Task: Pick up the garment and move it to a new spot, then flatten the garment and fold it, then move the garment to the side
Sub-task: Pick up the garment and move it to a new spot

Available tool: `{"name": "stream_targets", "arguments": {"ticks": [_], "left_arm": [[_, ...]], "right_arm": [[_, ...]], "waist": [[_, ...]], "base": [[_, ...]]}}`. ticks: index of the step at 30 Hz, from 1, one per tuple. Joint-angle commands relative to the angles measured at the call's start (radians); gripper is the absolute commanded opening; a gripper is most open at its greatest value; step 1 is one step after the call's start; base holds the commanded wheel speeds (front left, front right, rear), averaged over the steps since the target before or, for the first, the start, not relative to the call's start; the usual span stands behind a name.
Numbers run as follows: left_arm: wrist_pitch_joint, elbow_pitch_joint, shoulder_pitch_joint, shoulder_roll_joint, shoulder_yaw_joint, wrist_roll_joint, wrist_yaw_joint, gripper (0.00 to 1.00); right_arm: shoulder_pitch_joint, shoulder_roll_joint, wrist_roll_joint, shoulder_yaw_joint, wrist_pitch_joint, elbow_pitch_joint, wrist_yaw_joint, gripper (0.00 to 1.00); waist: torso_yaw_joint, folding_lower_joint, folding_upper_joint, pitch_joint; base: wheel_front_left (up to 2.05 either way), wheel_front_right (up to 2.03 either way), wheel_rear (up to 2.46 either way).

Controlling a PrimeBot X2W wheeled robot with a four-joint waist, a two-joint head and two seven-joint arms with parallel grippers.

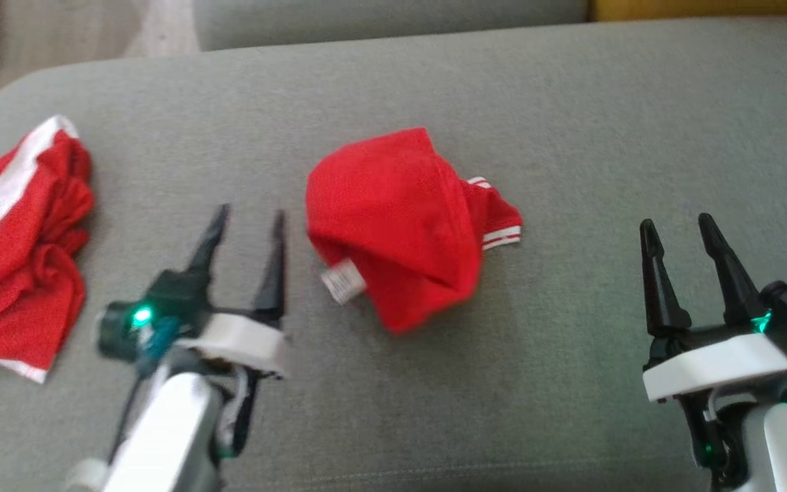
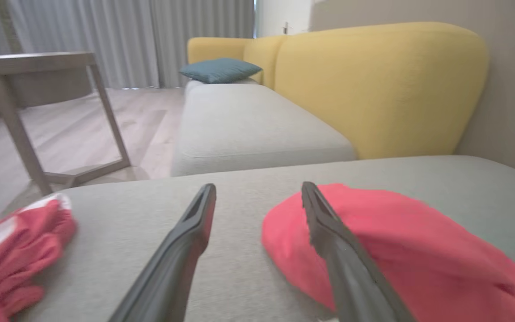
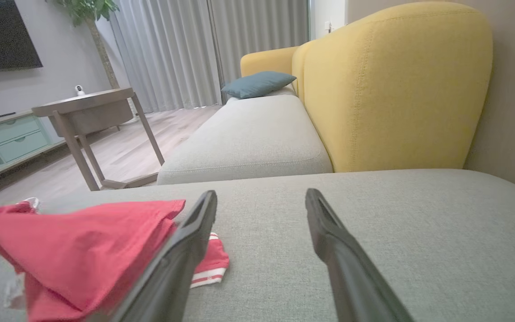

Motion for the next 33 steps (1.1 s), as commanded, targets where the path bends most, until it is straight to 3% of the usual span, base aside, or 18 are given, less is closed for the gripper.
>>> {"name": "stream_targets", "arguments": {"ticks": [1,7,14,33], "left_arm": [[-0.012,-0.059,0.000,0.037,0.068,-0.004,0.002,1.00],[-0.012,-0.105,0.067,0.076,0.139,-0.020,-0.035,1.00],[-0.012,-0.114,0.113,0.093,0.154,-0.014,-0.068,1.00],[-0.012,-0.103,0.162,0.100,0.135,0.011,-0.073,1.00]], "right_arm": [[0.007,-0.016,-0.008,0.016,0.005,-0.040,0.008,1.00],[0.037,-0.024,-0.011,0.011,0.021,-0.047,0.008,1.00],[0.069,-0.027,-0.014,0.009,0.034,-0.053,0.008,1.00],[0.115,-0.008,-0.016,0.009,0.053,-0.071,0.008,1.00]], "waist": [[0.023,0.0000,-0.0001,-0.023],[0.040,0.0000,-0.0001,-0.048],[0.038,0.0000,-0.0001,-0.071],[0.020,0.0000,-0.0001,-0.103]], "base": [[0.00,0.00,0.00],[0.00,0.00,0.00],[0.00,0.00,0.00],[0.00,0.00,0.00]]}}
